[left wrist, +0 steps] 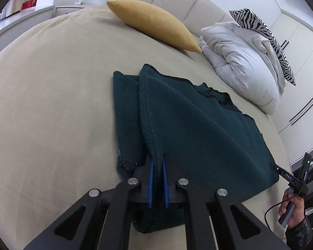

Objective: Fold small clothes

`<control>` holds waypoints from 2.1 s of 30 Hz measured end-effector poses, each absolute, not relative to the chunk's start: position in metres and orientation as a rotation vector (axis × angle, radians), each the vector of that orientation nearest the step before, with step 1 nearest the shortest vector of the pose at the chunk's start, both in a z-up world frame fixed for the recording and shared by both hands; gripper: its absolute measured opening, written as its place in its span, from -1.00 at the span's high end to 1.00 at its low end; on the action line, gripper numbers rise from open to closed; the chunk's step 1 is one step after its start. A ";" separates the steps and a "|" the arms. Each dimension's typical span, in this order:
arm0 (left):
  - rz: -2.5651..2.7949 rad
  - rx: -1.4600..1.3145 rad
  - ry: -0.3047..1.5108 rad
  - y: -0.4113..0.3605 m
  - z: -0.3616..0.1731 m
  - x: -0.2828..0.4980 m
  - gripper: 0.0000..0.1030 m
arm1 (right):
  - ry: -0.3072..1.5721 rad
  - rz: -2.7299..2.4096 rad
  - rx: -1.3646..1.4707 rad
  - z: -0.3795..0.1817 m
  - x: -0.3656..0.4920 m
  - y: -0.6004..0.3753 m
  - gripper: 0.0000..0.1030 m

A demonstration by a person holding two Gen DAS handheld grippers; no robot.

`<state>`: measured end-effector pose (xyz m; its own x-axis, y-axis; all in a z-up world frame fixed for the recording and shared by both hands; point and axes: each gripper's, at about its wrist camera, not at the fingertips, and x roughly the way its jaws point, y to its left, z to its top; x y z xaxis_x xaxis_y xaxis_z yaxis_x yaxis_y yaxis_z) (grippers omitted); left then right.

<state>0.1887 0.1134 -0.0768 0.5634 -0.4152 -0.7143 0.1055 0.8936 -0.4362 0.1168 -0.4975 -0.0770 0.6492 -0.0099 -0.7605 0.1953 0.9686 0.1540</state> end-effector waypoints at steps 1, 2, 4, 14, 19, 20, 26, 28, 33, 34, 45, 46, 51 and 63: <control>-0.308 -0.372 0.919 0.115 -0.075 0.186 0.85 | 0.874 -0.115 0.218 -0.080 0.118 -0.496 0.35; -0.303 -0.375 0.910 0.117 -0.074 0.183 0.86 | 0.873 -0.118 0.212 -0.080 0.117 -0.496 0.40; -0.294 -0.398 0.891 0.121 -0.072 0.175 0.86 | 0.867 -0.122 0.212 -0.079 0.116 -0.496 0.57; -0.280 -0.515 0.913 0.133 -0.104 0.160 0.82 | 0.891 -0.122 0.200 -0.088 0.116 -0.497 0.76; -0.295 -0.518 0.900 0.134 -0.107 0.158 0.82 | 0.883 -0.122 0.225 -0.085 0.111 -0.501 0.84; -0.295 -0.516 0.899 0.134 -0.107 0.158 0.82 | 0.880 -0.122 0.230 -0.083 0.110 -0.501 0.84; -0.301 -0.519 0.896 0.135 -0.109 0.158 0.82 | 0.877 -0.119 0.233 -0.084 0.104 -0.505 0.89; -0.300 -0.521 0.904 0.136 -0.107 0.158 0.82 | 0.875 -0.116 0.258 -0.083 0.102 -0.510 0.90; -0.298 -0.501 0.913 0.134 -0.103 0.159 0.82 | 0.873 -0.125 0.258 -0.079 0.095 -0.509 0.91; -0.300 -0.502 0.913 0.135 -0.104 0.159 0.82 | 0.875 -0.125 0.266 -0.080 0.093 -0.510 0.91; -0.311 -0.498 0.913 0.135 -0.106 0.157 0.82 | 0.874 -0.119 0.324 -0.101 0.089 -0.523 0.91; -0.312 -0.494 0.916 0.135 -0.105 0.157 0.82 | 0.875 -0.115 0.327 -0.101 0.090 -0.524 0.91; -0.316 -0.470 0.923 0.134 -0.100 0.155 0.82 | 0.874 -0.108 0.348 -0.098 0.086 -0.526 0.80; -0.303 -0.459 0.893 0.132 -0.101 0.142 0.87 | 0.884 -0.100 0.321 -0.103 0.092 -0.524 0.77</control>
